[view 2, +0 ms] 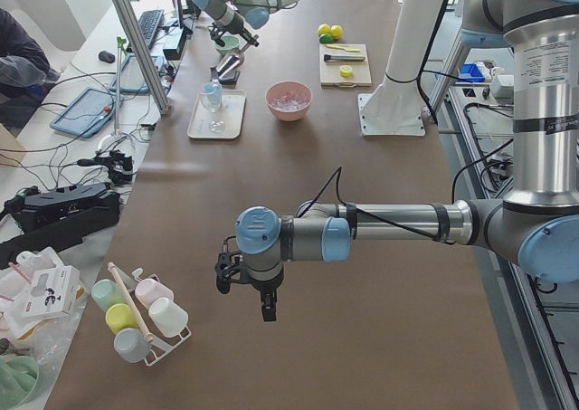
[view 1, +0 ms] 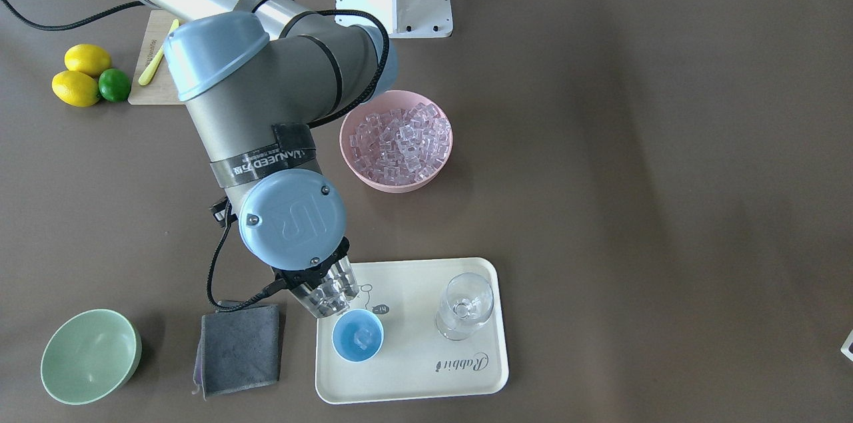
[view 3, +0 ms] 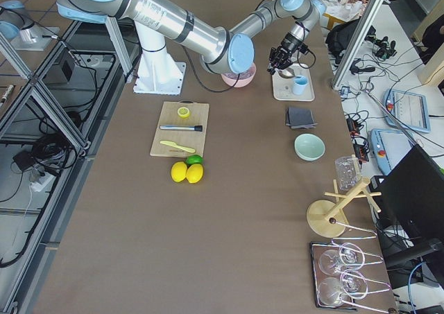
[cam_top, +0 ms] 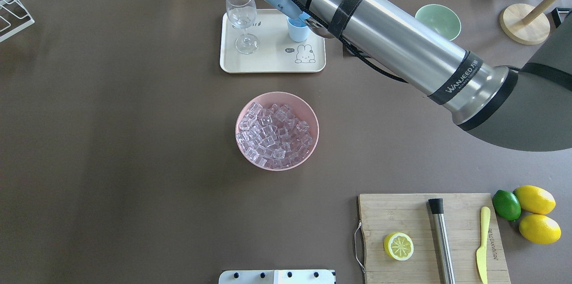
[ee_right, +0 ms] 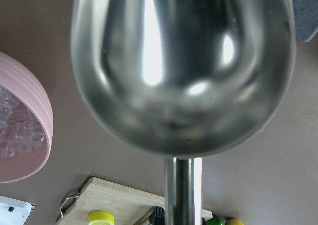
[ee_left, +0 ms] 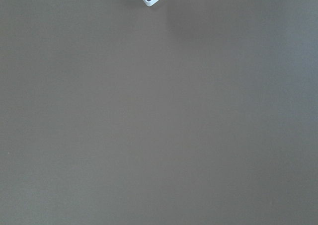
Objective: Put ice in cup with scoop
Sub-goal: 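Move the scoop over the blue cup and tip the ice in with the right gripper, then carry the empty scoop back toward its spot beside the green bowl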
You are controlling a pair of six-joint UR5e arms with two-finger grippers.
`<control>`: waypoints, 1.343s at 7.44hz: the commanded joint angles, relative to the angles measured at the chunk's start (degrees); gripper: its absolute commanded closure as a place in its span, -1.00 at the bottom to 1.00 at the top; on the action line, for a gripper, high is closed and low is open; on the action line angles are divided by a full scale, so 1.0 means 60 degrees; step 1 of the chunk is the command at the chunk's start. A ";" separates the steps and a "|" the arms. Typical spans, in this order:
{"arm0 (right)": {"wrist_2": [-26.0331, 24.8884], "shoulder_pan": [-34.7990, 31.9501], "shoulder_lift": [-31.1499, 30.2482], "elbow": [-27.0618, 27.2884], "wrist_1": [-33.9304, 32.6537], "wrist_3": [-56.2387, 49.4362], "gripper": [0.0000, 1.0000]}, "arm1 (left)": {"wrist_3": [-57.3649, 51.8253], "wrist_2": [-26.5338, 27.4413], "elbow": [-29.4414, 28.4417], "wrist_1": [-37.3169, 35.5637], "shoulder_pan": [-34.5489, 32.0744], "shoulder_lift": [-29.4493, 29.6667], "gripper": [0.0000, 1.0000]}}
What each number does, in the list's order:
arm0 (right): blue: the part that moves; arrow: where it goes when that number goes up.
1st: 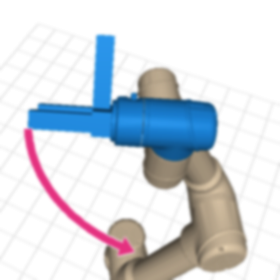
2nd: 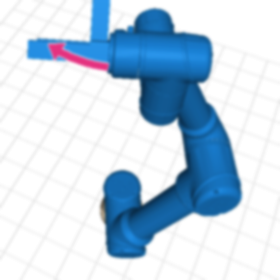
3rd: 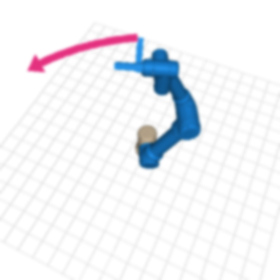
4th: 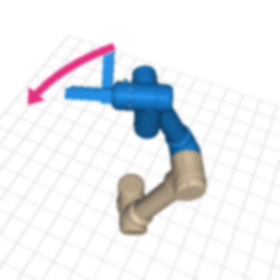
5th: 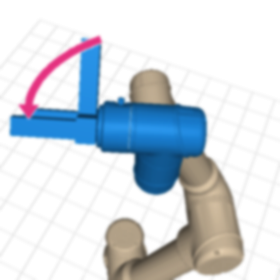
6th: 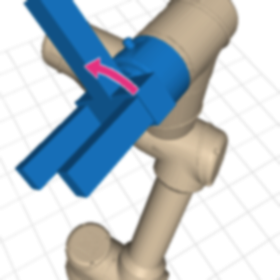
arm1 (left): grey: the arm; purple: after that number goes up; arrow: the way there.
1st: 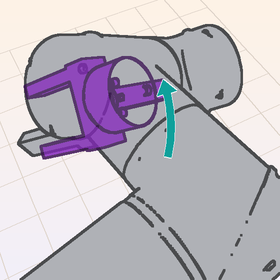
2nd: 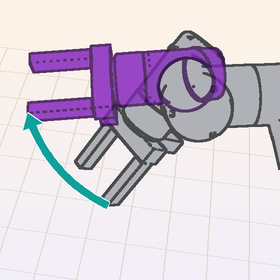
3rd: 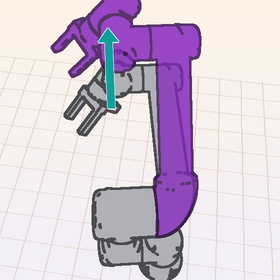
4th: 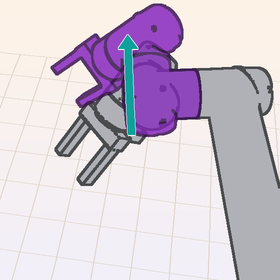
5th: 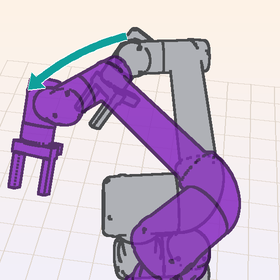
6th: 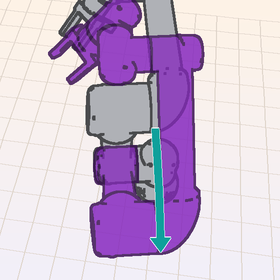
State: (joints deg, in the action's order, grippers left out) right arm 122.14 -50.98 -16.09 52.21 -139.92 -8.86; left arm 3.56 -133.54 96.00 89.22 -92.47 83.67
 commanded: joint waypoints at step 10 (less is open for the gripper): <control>0.0078 -0.1055 -0.5892 0.8412 -0.0645 0.2847 1.00 | 0.0081 -0.0316 -0.0576 0.0072 -0.0115 -0.0029 -0.96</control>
State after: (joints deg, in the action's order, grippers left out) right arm 122.62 -57.25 -41.83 91.04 -143.87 2.12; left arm 4.09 -135.13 92.52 89.53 -93.20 83.34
